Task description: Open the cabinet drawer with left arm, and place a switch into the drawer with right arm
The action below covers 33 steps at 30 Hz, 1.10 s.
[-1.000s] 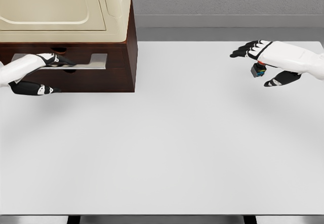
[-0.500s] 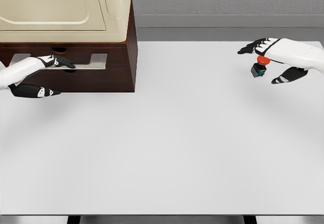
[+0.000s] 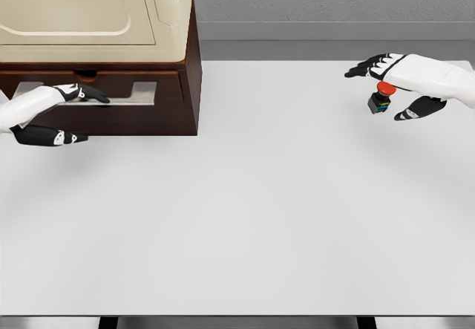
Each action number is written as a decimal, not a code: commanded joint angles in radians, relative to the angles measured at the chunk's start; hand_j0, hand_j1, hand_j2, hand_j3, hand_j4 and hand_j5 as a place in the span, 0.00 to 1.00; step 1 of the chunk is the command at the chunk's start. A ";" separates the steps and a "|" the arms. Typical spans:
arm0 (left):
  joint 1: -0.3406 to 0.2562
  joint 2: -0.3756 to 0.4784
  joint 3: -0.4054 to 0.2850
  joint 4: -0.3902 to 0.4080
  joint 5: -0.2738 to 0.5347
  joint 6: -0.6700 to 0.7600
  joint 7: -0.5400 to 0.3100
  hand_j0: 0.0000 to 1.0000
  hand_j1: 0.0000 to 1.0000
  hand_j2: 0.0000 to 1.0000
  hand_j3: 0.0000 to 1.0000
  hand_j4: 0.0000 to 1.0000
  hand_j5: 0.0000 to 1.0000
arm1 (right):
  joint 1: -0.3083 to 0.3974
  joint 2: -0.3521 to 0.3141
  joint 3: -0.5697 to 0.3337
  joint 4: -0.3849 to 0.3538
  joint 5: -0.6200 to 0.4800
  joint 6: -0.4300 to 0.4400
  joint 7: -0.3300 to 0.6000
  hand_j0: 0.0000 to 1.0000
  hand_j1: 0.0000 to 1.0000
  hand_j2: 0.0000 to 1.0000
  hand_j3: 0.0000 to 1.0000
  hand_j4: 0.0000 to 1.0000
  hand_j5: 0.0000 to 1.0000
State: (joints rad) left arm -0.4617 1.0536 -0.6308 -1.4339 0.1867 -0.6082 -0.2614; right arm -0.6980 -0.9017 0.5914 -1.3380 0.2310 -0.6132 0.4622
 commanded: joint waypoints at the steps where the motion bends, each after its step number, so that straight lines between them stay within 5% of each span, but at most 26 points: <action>1: 0.000 0.006 -0.003 -0.008 0.010 -0.003 -0.002 0.78 0.78 0.78 0.78 0.78 0.78 | 0.000 0.000 -0.001 0.002 -0.006 0.002 -0.001 1.00 1.00 1.00 1.00 1.00 1.00; 33: 0.021 0.077 -0.003 -0.085 0.050 -0.003 0.001 0.75 0.75 0.75 0.75 0.75 0.75 | -0.003 0.011 -0.002 0.008 0.002 0.002 -0.001 1.00 1.00 1.00 1.00 1.00 1.00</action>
State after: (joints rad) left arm -0.4402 1.1287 -0.6368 -1.5123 0.2023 -0.6144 -0.2670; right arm -0.7010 -0.8910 0.5900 -1.3300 0.2394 -0.6132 0.4624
